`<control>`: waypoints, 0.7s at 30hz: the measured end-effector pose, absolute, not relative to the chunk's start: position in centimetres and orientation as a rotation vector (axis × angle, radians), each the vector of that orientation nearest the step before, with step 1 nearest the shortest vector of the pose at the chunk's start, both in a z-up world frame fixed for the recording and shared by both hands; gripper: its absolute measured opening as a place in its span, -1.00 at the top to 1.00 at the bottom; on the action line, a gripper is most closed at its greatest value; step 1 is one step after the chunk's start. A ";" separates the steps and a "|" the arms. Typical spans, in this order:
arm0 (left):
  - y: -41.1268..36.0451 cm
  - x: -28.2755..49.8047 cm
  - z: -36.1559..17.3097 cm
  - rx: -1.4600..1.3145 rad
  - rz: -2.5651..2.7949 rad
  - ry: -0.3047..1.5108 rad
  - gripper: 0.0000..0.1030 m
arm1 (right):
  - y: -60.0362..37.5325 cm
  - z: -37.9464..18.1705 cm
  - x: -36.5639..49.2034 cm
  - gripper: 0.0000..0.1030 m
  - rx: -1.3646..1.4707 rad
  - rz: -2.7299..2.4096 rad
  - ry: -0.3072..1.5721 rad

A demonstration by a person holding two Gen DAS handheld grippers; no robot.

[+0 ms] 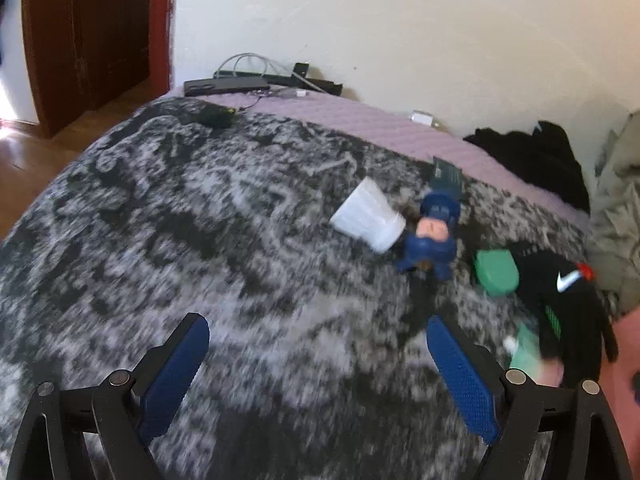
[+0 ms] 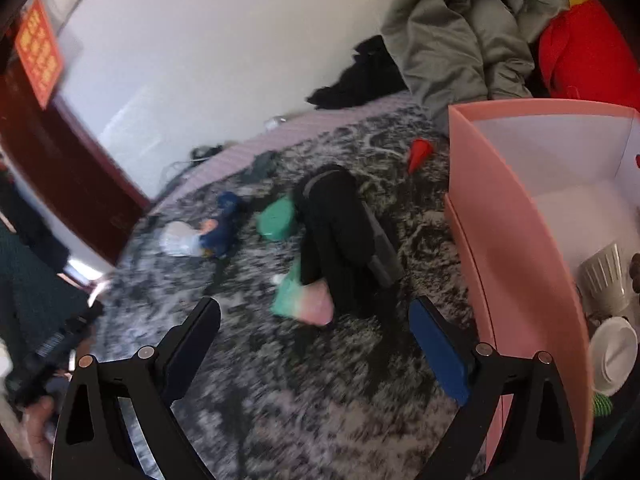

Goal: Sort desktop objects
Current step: 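Grasp the white ribbed lamp cup with the left tool while the right tool grasps the blue figurine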

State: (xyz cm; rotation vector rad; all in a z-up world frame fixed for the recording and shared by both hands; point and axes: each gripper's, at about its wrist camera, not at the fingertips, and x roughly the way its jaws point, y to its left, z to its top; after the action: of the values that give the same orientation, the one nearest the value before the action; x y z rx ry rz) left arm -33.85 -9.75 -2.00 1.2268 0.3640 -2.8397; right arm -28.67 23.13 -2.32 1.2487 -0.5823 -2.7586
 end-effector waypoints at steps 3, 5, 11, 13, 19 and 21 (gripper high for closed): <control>-8.3 -36.4 -2.5 1.208 -2.866 0.311 -0.79 | 21.9 -2.9 -30.7 -0.89 1.214 -2.807 -0.500; -7.4 -38.5 -3.4 1.205 -2.870 0.239 -0.79 | 21.0 -2.8 -31.4 -0.89 1.186 -2.822 -0.442; -4.8 -44.6 -7.3 1.329 -2.884 0.071 -0.79 | 16.8 -3.4 -35.4 -0.90 1.153 -2.778 -0.270; -4.2 -46.0 -8.6 1.357 -2.879 0.001 -0.79 | 14.8 -3.8 -37.4 -0.90 1.149 -2.709 -0.264; -3.8 -48.1 -12.1 1.414 -2.869 -0.112 -0.77 | 11.6 -6.1 -44.4 -0.90 1.220 -2.468 -0.560; -4.6 -48.1 -11.6 1.382 -2.891 -0.051 -0.15 | 11.6 -7.1 -46.2 -0.97 1.241 -2.462 -0.677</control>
State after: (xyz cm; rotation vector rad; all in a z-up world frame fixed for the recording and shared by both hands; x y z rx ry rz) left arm -48.12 -4.56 -11.58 1.3817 -0.0510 -2.8912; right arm -46.23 11.61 -7.13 1.2406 -0.6770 -2.4621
